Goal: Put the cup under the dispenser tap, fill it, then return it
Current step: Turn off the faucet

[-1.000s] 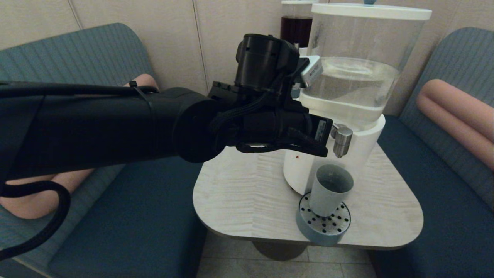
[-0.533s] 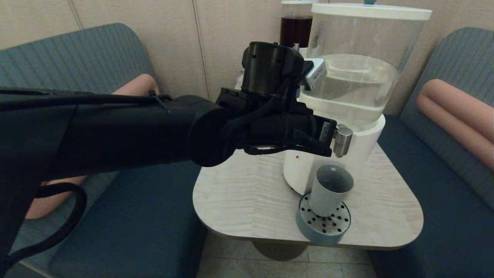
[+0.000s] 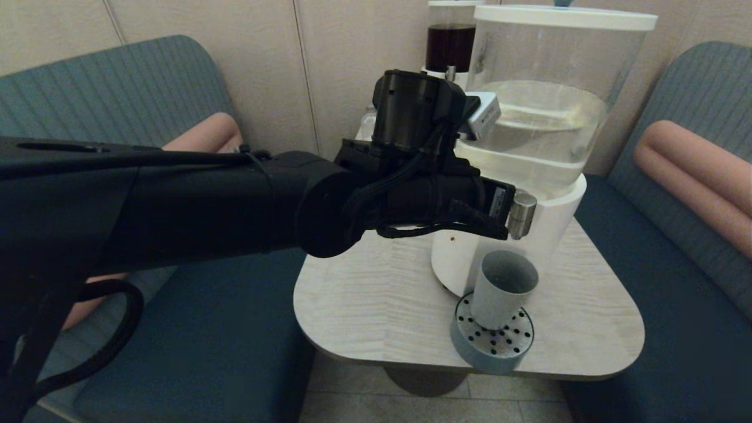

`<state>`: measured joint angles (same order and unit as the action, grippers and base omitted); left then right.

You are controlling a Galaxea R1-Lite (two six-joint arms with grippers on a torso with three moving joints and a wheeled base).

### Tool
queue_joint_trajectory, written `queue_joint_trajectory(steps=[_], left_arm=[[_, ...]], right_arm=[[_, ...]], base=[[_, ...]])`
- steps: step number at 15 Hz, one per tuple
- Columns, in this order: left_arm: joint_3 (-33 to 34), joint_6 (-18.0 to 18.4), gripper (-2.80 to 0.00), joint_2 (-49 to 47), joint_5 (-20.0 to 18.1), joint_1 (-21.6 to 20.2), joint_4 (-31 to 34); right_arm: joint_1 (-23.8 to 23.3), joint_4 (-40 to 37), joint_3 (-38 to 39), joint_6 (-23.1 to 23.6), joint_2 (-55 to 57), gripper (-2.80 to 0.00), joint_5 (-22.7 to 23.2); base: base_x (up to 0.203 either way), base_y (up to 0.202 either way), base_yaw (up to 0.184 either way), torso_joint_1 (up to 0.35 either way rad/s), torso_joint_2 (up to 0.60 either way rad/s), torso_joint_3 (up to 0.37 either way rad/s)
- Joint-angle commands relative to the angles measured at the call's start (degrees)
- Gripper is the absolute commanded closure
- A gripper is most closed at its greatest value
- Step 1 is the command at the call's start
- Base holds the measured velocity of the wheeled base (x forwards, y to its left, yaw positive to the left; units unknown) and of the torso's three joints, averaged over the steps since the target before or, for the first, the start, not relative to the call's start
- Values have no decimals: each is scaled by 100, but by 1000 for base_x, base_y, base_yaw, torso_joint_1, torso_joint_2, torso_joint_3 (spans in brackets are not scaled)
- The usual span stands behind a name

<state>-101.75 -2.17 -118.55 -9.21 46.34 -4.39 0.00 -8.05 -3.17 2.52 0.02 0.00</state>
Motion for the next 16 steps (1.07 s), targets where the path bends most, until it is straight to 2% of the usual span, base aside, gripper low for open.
queue_joint_trajectory(steps=[1, 7, 9, 12, 16], left_arm=[[-2, -3, 0, 0, -73, 16, -42], [-1, -64, 0, 78, -523, 95, -69], [57, -87, 0, 51, -679, 95, -424], [68, -91, 0, 43, -816, 129, -554], [77, -73, 0, 31, -819, 148, -555]], right_arm=[[0, -4, 1, 3, -2, 0, 0], [0, -2, 1, 3, -2, 0, 0], [0, -4, 1, 3, -2, 0, 0], [0, -4, 1, 3, -2, 0, 0], [0, -4, 1, 3, -2, 0, 0]], base=[[0, 0, 0, 0, 0, 0], [0, 0, 0, 0, 0, 0], [0, 0, 0, 0, 0, 0], [0, 0, 0, 0, 0, 0], [0, 0, 0, 0, 0, 0]])
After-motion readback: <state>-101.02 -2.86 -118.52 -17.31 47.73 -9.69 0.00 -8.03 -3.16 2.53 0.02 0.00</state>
